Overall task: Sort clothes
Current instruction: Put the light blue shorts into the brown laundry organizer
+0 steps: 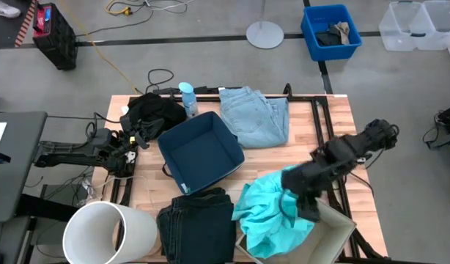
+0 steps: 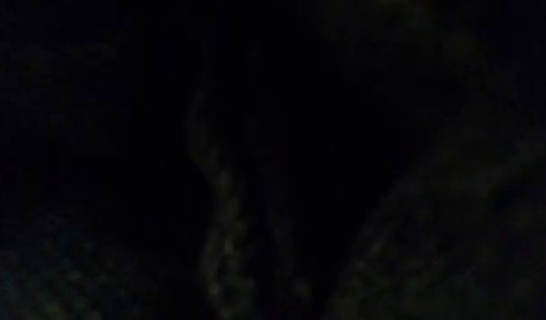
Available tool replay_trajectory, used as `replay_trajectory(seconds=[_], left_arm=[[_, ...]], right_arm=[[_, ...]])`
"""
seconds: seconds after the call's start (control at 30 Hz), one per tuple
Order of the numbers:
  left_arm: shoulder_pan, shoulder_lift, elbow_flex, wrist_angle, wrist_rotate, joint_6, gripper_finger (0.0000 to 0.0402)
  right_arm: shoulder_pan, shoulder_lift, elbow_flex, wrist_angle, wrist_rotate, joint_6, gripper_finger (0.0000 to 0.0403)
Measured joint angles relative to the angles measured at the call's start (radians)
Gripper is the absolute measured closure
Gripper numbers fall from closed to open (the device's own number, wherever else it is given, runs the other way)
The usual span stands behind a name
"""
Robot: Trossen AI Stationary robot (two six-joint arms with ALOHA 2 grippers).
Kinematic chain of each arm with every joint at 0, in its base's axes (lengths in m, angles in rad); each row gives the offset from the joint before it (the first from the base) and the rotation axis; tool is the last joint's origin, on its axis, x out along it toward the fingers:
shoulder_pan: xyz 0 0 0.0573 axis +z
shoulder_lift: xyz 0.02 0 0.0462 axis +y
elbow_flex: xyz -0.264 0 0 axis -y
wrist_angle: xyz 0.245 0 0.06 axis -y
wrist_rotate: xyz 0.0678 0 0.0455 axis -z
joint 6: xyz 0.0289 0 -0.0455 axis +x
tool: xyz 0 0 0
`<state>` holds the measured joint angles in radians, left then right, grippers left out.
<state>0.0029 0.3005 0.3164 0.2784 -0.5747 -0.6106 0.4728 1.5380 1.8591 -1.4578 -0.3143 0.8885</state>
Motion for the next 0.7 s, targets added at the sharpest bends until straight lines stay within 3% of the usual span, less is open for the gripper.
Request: replay_trajectory(seconds=[0.33, 0.7], left_arm=[[0.000, 0.000, 0.000, -0.002, 0.000, 0.019, 0.0401], [0.000, 0.000, 0.000, -0.033, 0.039, 0.020, 0.0401]], right_arm=[[-0.147, 0.097, 0.000, -0.010, 0.234, -0.029, 0.0190], [-0.236, 0.235, -0.001, -0.112, 0.252, -0.022, 0.0191]])
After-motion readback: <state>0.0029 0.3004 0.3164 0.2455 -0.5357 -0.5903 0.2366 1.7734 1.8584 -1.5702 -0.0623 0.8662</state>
